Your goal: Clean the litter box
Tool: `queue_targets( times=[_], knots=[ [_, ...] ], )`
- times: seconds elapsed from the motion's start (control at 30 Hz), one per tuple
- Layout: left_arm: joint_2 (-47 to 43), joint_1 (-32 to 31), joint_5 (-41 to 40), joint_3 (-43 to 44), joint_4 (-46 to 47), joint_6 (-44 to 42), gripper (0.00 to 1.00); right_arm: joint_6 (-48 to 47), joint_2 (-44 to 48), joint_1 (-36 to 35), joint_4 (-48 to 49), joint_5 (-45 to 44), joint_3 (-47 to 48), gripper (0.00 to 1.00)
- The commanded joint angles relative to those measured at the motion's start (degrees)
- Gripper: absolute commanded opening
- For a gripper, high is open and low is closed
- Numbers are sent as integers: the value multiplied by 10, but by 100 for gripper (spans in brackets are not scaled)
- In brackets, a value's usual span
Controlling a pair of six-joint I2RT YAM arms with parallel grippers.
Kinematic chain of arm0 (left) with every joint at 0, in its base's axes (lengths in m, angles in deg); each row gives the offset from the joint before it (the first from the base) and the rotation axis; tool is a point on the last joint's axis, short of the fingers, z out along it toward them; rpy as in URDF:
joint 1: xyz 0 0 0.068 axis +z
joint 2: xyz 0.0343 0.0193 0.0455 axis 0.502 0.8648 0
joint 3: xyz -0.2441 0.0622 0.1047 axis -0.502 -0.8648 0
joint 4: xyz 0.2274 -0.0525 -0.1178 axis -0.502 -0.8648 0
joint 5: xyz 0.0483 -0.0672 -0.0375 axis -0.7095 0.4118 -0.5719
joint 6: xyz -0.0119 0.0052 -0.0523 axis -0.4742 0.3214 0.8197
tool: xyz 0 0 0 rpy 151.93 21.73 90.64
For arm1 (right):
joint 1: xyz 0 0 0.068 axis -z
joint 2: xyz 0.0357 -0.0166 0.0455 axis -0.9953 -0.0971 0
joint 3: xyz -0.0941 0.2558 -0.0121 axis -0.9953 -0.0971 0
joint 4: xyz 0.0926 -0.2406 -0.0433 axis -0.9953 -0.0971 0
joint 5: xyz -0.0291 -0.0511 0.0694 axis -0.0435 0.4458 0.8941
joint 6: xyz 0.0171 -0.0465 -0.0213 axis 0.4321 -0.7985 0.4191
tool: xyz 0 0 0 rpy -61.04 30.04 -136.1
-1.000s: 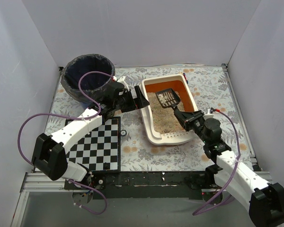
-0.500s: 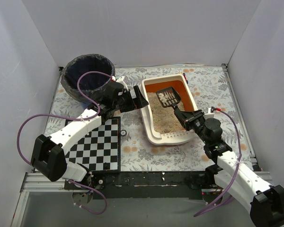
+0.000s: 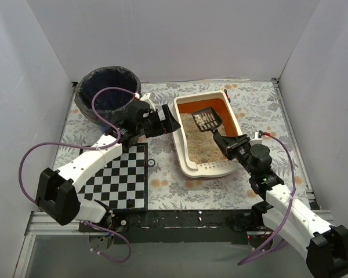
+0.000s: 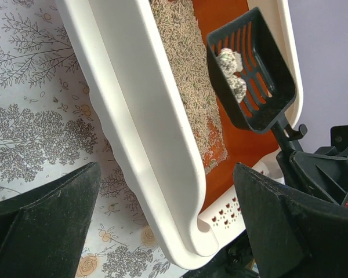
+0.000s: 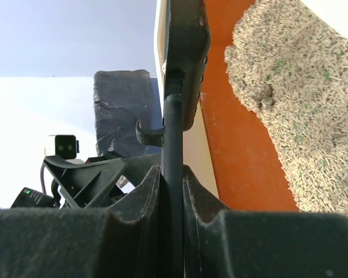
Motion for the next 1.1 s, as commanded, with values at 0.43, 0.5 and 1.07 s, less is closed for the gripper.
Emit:
queue_targets(
  times=[0.43,0.5,1.07],
  knots=[
    [-12,1,-9,17,-5,-10,98,-28,-36,-43,73,1,28,1],
    [-15,1,-12,14,-6,-12,98,-18,-16,-42,71,-46,15,1],
    [-51,1,-53,-12,-17,-17,98,-63,-49,-42,16,-56,137,1]
  ],
)
